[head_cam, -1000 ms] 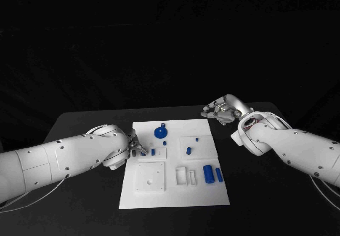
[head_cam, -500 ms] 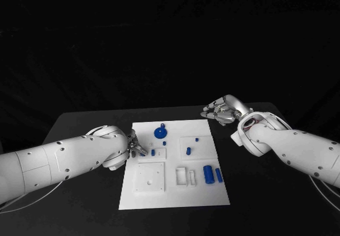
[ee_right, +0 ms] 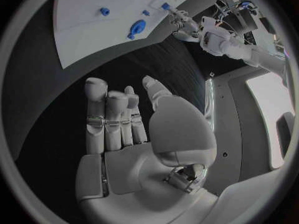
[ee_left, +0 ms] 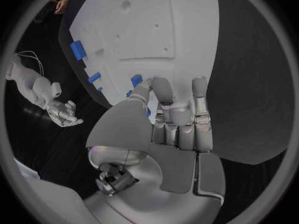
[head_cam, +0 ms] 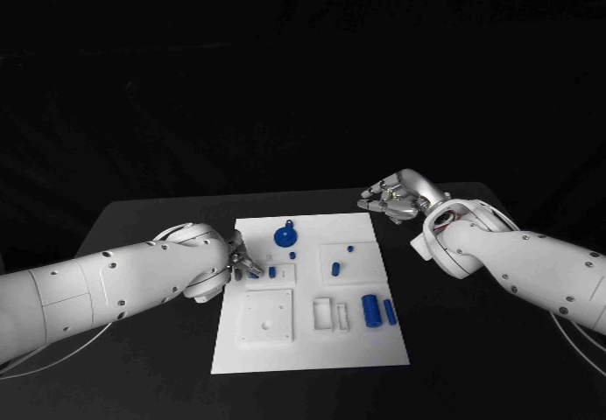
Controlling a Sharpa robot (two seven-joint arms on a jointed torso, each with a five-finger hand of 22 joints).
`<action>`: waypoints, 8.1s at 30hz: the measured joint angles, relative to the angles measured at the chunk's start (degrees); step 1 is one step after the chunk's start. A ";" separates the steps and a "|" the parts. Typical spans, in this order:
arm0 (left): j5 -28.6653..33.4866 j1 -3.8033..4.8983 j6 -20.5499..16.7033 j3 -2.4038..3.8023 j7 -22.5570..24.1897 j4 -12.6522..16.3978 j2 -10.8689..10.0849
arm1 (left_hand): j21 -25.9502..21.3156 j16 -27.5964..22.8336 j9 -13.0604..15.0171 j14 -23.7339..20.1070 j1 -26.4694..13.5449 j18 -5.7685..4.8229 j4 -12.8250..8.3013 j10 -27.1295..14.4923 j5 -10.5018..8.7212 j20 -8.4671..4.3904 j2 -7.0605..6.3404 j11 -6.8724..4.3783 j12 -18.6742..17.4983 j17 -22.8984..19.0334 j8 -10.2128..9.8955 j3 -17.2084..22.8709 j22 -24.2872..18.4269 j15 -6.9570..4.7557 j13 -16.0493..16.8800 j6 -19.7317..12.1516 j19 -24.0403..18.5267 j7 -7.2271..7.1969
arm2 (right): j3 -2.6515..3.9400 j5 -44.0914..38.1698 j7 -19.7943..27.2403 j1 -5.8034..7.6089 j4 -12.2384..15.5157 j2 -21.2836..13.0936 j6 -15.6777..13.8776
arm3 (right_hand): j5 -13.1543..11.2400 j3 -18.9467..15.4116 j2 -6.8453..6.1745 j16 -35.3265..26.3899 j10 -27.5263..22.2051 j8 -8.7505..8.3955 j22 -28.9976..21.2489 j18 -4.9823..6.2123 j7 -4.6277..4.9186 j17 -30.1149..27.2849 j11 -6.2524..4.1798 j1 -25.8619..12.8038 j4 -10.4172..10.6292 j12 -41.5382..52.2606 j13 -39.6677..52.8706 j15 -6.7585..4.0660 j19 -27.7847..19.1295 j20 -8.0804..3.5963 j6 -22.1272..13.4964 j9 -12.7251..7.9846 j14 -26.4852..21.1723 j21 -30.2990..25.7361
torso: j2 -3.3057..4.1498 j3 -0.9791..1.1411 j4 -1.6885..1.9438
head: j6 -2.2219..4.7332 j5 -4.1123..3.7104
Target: Assemble the parts on the task board
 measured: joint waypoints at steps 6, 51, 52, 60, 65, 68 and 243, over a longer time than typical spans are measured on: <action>-0.01 0.01 0.11 0.00 -0.01 -0.19 0.16 | 0.00 -0.29 -0.06 -0.18 0.06 0.00 -0.24 0.00 -3.76 0.00 -0.06 0.00 0.00 -0.52 0.02 0.26 0.00 -0.16 -0.33 0.17 0.00 0.17 | 0.00 0.00 0.00 0.00 0.02 -0.01 0.00 | 0.00 0.00 0.00 0.00 0.00 0.00 0.04 0.00 0.00 0.00 0.00 0.00 0.00 0.00 0.00 0.00 0.00 0.00 0.00 0.00 0.00 0.00 | -0.01 0.01 0.01 | -0.01 -0.14; -0.39 -0.14 0.60 -0.08 -0.04 -1.65 0.52 | -0.89 -0.85 -0.60 -0.63 -1.28 -0.01 10.58 -1.92 -11.78 -0.01 -5.40 -1.92 0.00 -1.62 1.08 -0.13 0.02 -0.47 -1.31 7.15 0.42 -5.35 | 0.00 0.03 0.06 0.00 0.05 -0.12 0.02 | 0.00 0.00 0.00 0.00 0.00 0.00 0.02 0.00 0.00 0.00 0.00 0.00 0.00 0.00 -0.09 0.00 0.00 0.00 0.00 0.00 0.00 0.00 | -0.03 -0.04 0.02 | 0.14 -0.53; -0.42 -0.14 0.61 -0.08 -0.04 -1.66 0.52 | -0.89 -0.85 -0.60 -0.63 -1.13 0.00 10.58 -1.92 -12.14 -0.01 -5.55 -1.92 0.00 -1.74 1.08 -0.13 0.02 -0.46 -1.35 7.15 0.42 -5.34 | 0.00 0.03 0.06 0.00 0.05 -0.12 0.02 | 0.00 0.00 0.00 0.00 0.00 0.00 0.02 0.00 0.00 0.00 0.00 0.00 0.00 0.00 -0.09 0.00 0.00 0.00 0.00 0.00 0.00 0.00 | -0.03 -0.03 0.03 | 0.13 -0.53; -0.67 -0.15 0.61 -0.08 -0.01 -1.71 0.54 | -1.13 -0.85 -0.53 -0.63 0.72 -0.01 12.15 -1.92 -18.97 -0.01 -7.41 -1.92 0.00 -1.79 1.06 1.71 0.01 -0.47 -1.46 7.14 0.42 -5.33 | 0.00 0.03 0.07 -0.01 0.05 -0.10 0.02 | 0.00 0.00 0.00 0.00 0.00 0.00 0.01 0.00 0.00 0.00 0.00 0.00 0.00 0.00 -0.08 0.00 0.00 0.00 0.00 0.00 0.00 0.00 | -0.03 -0.03 0.03 | 0.15 -0.53; -0.81 -0.17 0.61 -0.10 0.02 -1.71 0.56 | -1.36 -1.11 -0.44 -0.64 1.11 0.00 13.56 -1.92 -20.36 -0.01 -8.23 -1.92 0.00 -1.93 1.07 2.13 0.01 -0.47 -1.56 7.14 0.42 -5.33 | 0.00 0.03 0.08 -0.01 0.04 -0.08 0.02 | 0.00 0.00 0.00 0.00 0.00 0.00 0.01 0.00 0.00 0.00 0.00 0.00 0.00 0.00 -0.08 0.00 0.00 0.00 0.00 0.00 0.00 0.00 | -0.03 -0.03 0.03 | 0.16 -0.58; -0.87 -0.17 0.60 -0.10 0.05 -1.71 0.58 | -1.37 -1.11 -0.44 -0.64 1.45 0.00 13.89 -1.92 -20.60 -0.01 -8.57 -1.92 -0.22 -2.02 1.07 1.92 0.01 -0.46 -1.57 7.14 0.41 -5.33 | 0.00 0.03 0.08 -0.01 0.04 -0.07 0.03 | 0.00 0.00 0.00 0.00 0.00 0.00 0.01 0.00 0.00 0.00 0.00 0.00 0.00 0.00 -0.08 0.00 0.00 0.00 0.00 0.00 0.00 0.00 | -0.03 -0.03 0.04 | 0.16 -0.58; 5.64 0.77 2.61 0.23 2.74 -3.57 -0.56 | -19.96 -14.60 -21.18 -5.04 10.74 -1.79 4.26 -1.56 -16.51 -1.23 0.03 1.29 -21.68 -12.01 -2.71 -3.56 0.00 1.91 -8.96 -7.91 2.68 0.70 | 0.00 0.38 0.21 -0.63 0.07 -0.07 0.27 | 0.22 -0.31 -0.23 0.00 -0.01 0.00 0.03 0.00 0.08 -0.03 0.00 -0.23 0.31 -0.22 -0.11 0.00 0.00 0.00 -0.90 0.00 0.00 -0.22 | -0.06 -0.07 0.05 | 0.65 -1.37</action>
